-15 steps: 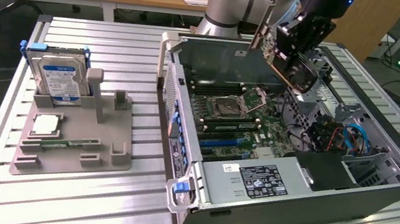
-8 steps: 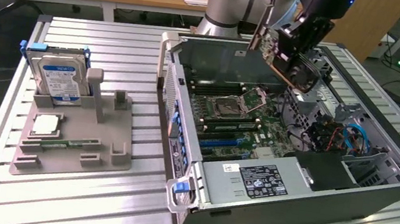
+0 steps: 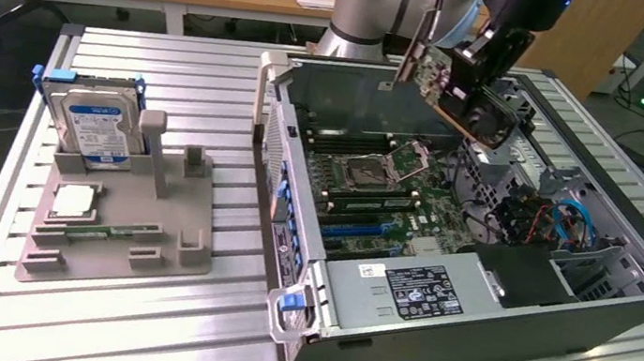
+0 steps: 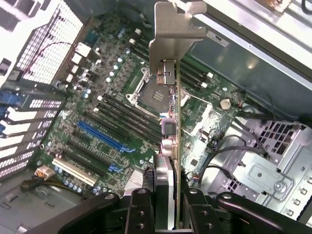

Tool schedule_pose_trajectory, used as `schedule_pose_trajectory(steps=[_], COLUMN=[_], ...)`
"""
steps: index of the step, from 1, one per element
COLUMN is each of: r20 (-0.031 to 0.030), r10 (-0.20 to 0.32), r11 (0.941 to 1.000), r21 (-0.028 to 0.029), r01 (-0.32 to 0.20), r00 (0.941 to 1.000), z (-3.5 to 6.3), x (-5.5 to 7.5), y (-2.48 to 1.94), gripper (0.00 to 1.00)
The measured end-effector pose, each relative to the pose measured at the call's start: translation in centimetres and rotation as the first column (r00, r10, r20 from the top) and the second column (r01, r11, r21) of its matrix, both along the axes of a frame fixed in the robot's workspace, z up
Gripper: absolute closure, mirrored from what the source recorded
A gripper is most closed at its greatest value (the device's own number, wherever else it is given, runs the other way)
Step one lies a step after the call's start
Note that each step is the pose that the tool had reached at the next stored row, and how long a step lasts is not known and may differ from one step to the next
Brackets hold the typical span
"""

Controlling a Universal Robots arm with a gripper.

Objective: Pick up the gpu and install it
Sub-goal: 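Insert the gpu into the slot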

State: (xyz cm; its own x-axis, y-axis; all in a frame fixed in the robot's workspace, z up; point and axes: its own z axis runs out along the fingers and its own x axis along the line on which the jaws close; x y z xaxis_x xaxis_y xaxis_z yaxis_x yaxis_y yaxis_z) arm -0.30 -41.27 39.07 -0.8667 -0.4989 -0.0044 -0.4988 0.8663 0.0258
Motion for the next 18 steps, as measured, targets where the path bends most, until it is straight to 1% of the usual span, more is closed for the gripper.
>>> schedule_pose_trajectory(steps=[4,8,14,18], r20=[0.0,0.0,0.0,0.0011], r10=[0.049,0.097,0.161,0.204], r11=[0.9988,0.9953,0.9869,0.979], r21=[0.0001,0.0,-0.0001,-0.0004], r01=[-0.049,-0.097,-0.161,-0.204], r00=[0.9988,0.9953,0.9869,0.979], z=[-0.02,-0.04,-0.08,-0.11], x=[0.02,0.04,0.05,0.05], y=[0.0,0.0,0.0,-0.01], gripper=[0.72,0.72,0.72,0.72])
